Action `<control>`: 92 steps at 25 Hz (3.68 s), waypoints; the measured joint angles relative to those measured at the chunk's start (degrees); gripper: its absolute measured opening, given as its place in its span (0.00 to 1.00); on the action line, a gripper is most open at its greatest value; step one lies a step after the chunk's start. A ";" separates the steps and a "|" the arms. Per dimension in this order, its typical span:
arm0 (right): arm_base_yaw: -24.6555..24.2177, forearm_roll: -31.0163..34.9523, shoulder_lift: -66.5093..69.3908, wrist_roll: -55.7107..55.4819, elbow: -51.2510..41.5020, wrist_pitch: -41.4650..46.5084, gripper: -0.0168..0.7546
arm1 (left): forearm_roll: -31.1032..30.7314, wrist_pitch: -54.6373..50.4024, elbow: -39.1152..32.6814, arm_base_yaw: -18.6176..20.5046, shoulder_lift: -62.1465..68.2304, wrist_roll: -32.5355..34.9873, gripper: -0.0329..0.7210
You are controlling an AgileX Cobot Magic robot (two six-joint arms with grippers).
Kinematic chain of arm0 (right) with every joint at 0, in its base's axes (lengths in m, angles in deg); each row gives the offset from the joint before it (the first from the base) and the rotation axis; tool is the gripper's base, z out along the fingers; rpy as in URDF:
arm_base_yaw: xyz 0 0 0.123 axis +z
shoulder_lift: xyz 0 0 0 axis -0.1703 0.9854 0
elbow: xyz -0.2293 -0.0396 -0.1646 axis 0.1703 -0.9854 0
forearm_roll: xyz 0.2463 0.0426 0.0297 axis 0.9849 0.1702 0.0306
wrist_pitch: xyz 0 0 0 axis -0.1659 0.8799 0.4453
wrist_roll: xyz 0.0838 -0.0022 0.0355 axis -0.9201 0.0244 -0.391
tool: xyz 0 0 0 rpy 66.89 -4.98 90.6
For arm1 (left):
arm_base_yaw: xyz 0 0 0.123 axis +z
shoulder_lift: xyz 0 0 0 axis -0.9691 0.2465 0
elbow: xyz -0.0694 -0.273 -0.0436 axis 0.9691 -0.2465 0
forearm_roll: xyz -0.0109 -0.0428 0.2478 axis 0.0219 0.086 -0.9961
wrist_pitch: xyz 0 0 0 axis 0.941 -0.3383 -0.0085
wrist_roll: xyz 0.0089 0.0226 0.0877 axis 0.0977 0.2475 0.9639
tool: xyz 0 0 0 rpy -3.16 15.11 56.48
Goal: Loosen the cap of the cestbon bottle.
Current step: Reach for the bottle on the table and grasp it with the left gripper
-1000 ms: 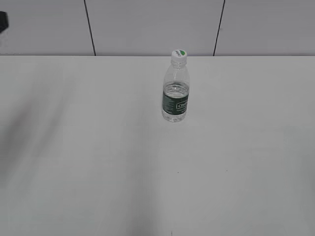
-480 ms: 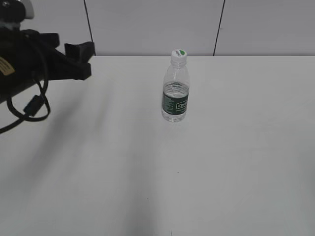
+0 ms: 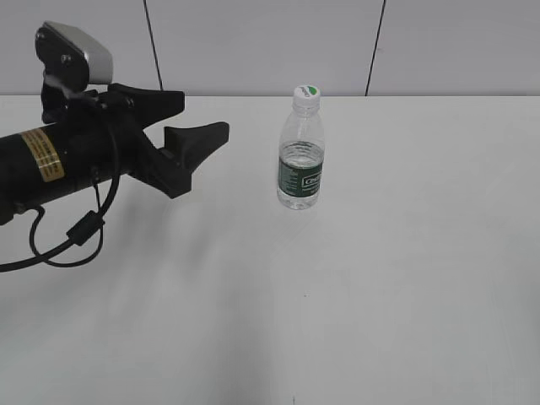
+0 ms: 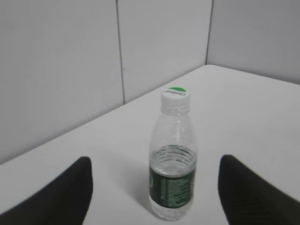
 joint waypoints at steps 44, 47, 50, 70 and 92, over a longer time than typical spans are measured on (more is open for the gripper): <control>0.00 0.00 0.00 0.00 0.00 0.00 0.57 | -43.61 12.42 28.65 11.61 27.48 -23.19 0.70; 0.00 0.00 0.00 0.00 0.00 0.00 0.57 | -43.74 13.42 29.84 11.61 29.38 -23.19 0.70; 0.00 0.00 0.00 0.00 0.00 0.00 0.57 | -43.73 15.52 32.41 11.52 32.56 -23.19 0.70; 0.00 0.00 0.00 0.00 0.00 0.00 0.57 | -43.42 15.51 46.31 5.04 42.73 -28.55 0.90; 0.00 0.00 0.00 0.00 0.00 0.00 0.57 | -39.40 12.34 57.73 -0.40 49.97 -33.19 0.82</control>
